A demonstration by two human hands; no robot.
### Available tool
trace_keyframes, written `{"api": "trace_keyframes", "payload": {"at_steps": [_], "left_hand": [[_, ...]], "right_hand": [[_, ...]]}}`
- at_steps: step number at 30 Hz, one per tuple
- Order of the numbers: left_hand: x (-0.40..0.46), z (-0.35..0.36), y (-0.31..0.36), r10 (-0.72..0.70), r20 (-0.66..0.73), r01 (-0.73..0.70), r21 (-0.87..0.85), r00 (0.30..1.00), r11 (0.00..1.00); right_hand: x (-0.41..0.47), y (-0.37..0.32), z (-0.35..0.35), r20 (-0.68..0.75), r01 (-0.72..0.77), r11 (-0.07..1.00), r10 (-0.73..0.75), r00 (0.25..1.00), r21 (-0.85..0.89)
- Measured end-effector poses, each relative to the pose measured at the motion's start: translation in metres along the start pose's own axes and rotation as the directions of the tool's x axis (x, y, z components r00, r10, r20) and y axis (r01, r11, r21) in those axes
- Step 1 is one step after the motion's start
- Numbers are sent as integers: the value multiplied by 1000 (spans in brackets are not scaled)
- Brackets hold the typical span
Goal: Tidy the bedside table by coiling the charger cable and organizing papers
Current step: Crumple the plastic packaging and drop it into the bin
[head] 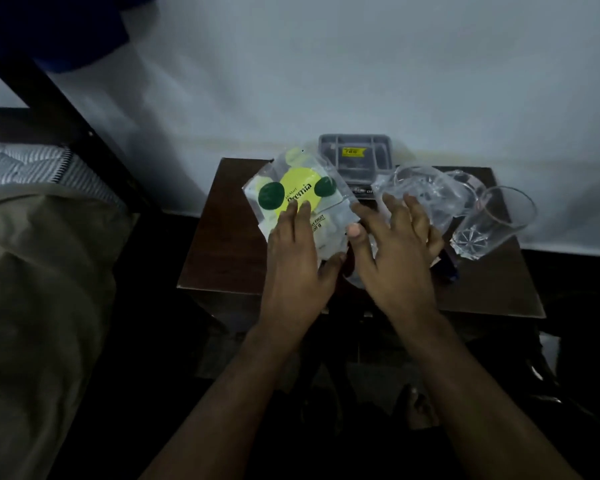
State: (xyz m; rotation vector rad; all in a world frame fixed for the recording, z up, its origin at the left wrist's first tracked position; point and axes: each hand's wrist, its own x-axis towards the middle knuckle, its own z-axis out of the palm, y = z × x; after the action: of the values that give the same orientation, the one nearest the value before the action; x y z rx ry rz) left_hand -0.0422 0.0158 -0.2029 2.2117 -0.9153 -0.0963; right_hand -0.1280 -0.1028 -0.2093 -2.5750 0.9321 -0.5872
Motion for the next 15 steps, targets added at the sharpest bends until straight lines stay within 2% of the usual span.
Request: {"api": "trace_keyframes", "payload": {"at_steps": [3,6,10,13,15], "left_hand": [[14,2,-10,-35,17,33,82,999,996],[23,4,-22,-143,47,137,106,989,985],[34,5,-38,-322,105,319,42,941,947],[38,8,-43,-352,155,360,-24,923,933],[38,11,-42,-349,159,358,-26,923,933]], "right_hand": [[11,-1,9,22,-7,998,8,1000,-56],[23,1,16,17,-20,997,22,1000,-75],[38,2,26,10,-77,994,78,997,-75],[45,0,35,54,-96,992,100,994,-77],[47,-4,38,-2,-70,997,70,998,-37]]}}
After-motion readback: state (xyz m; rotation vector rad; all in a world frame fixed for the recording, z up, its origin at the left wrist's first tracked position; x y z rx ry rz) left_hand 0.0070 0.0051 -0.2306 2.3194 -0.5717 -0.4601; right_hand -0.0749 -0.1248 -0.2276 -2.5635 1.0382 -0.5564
